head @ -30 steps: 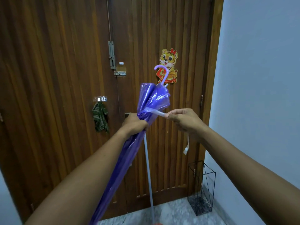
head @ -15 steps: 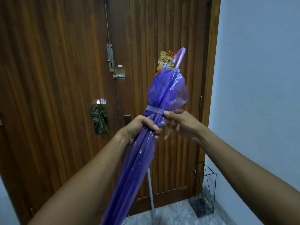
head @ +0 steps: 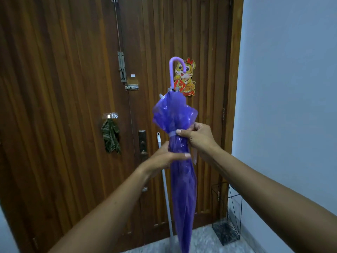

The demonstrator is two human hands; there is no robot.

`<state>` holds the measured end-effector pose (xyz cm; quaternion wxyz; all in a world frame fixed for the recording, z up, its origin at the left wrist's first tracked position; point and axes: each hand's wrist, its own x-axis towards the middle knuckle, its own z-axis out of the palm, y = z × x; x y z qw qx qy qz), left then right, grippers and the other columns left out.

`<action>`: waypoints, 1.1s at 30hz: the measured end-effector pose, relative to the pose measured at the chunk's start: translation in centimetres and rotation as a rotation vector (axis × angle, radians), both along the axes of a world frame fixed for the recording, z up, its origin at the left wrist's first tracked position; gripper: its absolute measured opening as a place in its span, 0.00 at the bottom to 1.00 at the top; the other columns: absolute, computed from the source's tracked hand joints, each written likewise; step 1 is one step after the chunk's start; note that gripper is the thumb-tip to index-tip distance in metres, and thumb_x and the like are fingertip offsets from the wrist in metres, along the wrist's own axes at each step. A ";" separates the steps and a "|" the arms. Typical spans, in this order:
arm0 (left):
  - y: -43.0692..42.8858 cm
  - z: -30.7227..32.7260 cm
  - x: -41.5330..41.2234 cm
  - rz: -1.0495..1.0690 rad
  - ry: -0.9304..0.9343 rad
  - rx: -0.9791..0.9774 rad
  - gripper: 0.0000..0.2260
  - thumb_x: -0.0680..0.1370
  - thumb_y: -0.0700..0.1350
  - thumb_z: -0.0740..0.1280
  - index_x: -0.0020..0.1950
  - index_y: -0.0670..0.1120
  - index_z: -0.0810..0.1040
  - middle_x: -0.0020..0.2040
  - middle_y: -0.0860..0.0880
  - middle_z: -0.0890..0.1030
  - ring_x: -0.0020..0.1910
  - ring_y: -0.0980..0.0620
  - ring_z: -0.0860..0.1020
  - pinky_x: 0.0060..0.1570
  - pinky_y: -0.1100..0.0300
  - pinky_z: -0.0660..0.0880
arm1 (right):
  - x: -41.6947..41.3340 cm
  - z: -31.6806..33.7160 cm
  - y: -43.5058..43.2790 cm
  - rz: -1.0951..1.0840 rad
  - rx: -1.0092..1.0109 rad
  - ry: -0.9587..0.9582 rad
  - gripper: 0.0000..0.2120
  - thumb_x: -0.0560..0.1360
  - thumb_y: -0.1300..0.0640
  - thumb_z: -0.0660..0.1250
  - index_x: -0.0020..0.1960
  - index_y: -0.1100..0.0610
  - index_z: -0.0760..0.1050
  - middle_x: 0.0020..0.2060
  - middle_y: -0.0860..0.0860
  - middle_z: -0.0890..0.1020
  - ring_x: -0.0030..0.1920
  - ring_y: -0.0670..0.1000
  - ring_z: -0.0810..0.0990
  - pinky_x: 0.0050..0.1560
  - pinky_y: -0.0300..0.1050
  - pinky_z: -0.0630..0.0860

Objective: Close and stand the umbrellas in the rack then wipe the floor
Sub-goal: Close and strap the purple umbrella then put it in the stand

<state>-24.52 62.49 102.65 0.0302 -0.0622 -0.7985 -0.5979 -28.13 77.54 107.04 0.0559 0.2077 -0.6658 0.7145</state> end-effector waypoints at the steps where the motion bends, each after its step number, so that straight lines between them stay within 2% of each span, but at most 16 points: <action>1: 0.8 -0.7 -0.2 0.014 0.063 -0.009 0.37 0.66 0.49 0.82 0.70 0.51 0.68 0.62 0.49 0.81 0.58 0.50 0.82 0.57 0.51 0.79 | 0.3 -0.2 -0.4 -0.012 0.034 0.011 0.12 0.69 0.61 0.79 0.37 0.56 0.74 0.41 0.60 0.84 0.44 0.57 0.85 0.48 0.52 0.83; 3: 2.0 -1.4 -0.3 0.143 0.170 0.049 0.34 0.66 0.41 0.81 0.68 0.50 0.71 0.57 0.49 0.83 0.54 0.53 0.83 0.51 0.59 0.80 | 0.7 -0.1 -1.0 0.008 0.123 0.010 0.12 0.68 0.58 0.80 0.37 0.56 0.77 0.43 0.59 0.85 0.46 0.57 0.87 0.49 0.53 0.84; 5: 2.6 -1.5 0.0 0.265 0.209 0.133 0.25 0.68 0.35 0.77 0.63 0.45 0.75 0.50 0.47 0.84 0.44 0.54 0.85 0.39 0.66 0.79 | 1.0 0.9 -0.7 0.088 0.229 0.027 0.11 0.68 0.56 0.80 0.40 0.59 0.79 0.44 0.57 0.86 0.45 0.53 0.87 0.46 0.48 0.85; 7: 2.6 -1.1 0.3 0.345 0.178 0.155 0.16 0.70 0.31 0.71 0.55 0.43 0.77 0.41 0.46 0.82 0.33 0.55 0.83 0.31 0.68 0.75 | 1.2 2.0 0.0 0.144 0.340 0.073 0.12 0.69 0.56 0.79 0.43 0.63 0.81 0.40 0.54 0.85 0.41 0.48 0.86 0.41 0.41 0.83; 9: 1.9 -0.7 0.4 0.379 0.161 0.206 0.14 0.68 0.29 0.68 0.49 0.42 0.77 0.37 0.46 0.79 0.30 0.54 0.80 0.29 0.64 0.75 | 1.3 2.7 0.8 0.149 0.437 0.135 0.10 0.71 0.58 0.78 0.44 0.64 0.83 0.38 0.51 0.85 0.40 0.45 0.85 0.40 0.38 0.81; 12: 0.9 -0.1 0.6 0.341 0.120 0.272 0.13 0.64 0.28 0.66 0.44 0.41 0.75 0.34 0.46 0.76 0.30 0.52 0.78 0.32 0.58 0.76 | 1.4 2.7 1.6 0.128 0.477 0.191 0.06 0.72 0.57 0.76 0.43 0.61 0.84 0.37 0.49 0.86 0.41 0.42 0.85 0.40 0.35 0.78; 14: 0.7 0.5 1.0 0.348 0.094 0.310 0.10 0.60 0.29 0.64 0.36 0.42 0.73 0.29 0.47 0.74 0.26 0.51 0.75 0.29 0.60 0.73 | 1.2 2.4 2.0 0.128 0.451 0.192 0.07 0.73 0.56 0.75 0.42 0.60 0.84 0.36 0.49 0.85 0.41 0.42 0.85 0.42 0.36 0.78; 16: 0.9 1.0 1.2 0.312 0.084 0.411 0.09 0.54 0.32 0.63 0.30 0.42 0.70 0.25 0.45 0.70 0.26 0.46 0.72 0.31 0.58 0.70 | 1.0 2.1 2.2 0.121 0.427 0.181 0.12 0.74 0.54 0.75 0.40 0.63 0.81 0.34 0.51 0.83 0.38 0.43 0.84 0.46 0.39 0.76; 18: 0.9 1.3 1.4 0.190 0.038 0.507 0.11 0.51 0.32 0.60 0.31 0.41 0.68 0.27 0.45 0.68 0.25 0.47 0.71 0.33 0.57 0.71 | 0.8 2.0 2.4 0.121 0.412 0.147 0.15 0.74 0.50 0.75 0.39 0.62 0.79 0.29 0.52 0.78 0.28 0.43 0.77 0.38 0.35 0.74; 21: 0.7 1.8 2.0 -0.124 -0.101 0.649 0.15 0.54 0.32 0.59 0.39 0.40 0.71 0.29 0.47 0.68 0.23 0.53 0.69 0.34 0.59 0.75 | 0.6 1.7 2.7 0.144 0.383 0.101 0.16 0.72 0.46 0.75 0.40 0.59 0.77 0.30 0.50 0.77 0.26 0.43 0.71 0.27 0.35 0.69; 25: 0.5 2.5 2.2 -0.469 -0.193 0.679 0.19 0.54 0.35 0.64 0.44 0.38 0.77 0.31 0.46 0.71 0.25 0.53 0.71 0.41 0.56 0.75 | 0.5 1.6 3.2 0.317 0.312 -0.036 0.22 0.73 0.45 0.74 0.59 0.59 0.79 0.35 0.50 0.77 0.27 0.44 0.65 0.29 0.38 0.62; 27: 0.2 2.6 1.9 -0.592 -0.237 0.645 0.20 0.55 0.38 0.67 0.46 0.37 0.77 0.32 0.45 0.74 0.27 0.50 0.74 0.45 0.53 0.75 | 0.6 1.5 3.4 0.426 0.276 -0.100 0.18 0.74 0.47 0.73 0.59 0.56 0.79 0.33 0.48 0.79 0.28 0.44 0.68 0.34 0.38 0.66; 30: 0.0 2.5 1.5 -0.643 -0.261 0.567 0.23 0.57 0.40 0.68 0.51 0.34 0.75 0.36 0.41 0.77 0.34 0.44 0.79 0.51 0.48 0.75 | 0.3 1.0 3.4 0.476 0.160 -0.143 0.15 0.72 0.53 0.75 0.56 0.58 0.79 0.43 0.55 0.82 0.40 0.49 0.80 0.45 0.43 0.74; 33: -0.1 1.8 1.4 -0.425 -0.220 0.406 0.22 0.63 0.41 0.66 0.55 0.33 0.76 0.44 0.36 0.80 0.43 0.38 0.81 0.53 0.45 0.75 | -0.3 0.7 3.2 0.393 0.130 -0.058 0.16 0.72 0.57 0.76 0.57 0.60 0.79 0.48 0.58 0.84 0.46 0.54 0.84 0.43 0.41 0.78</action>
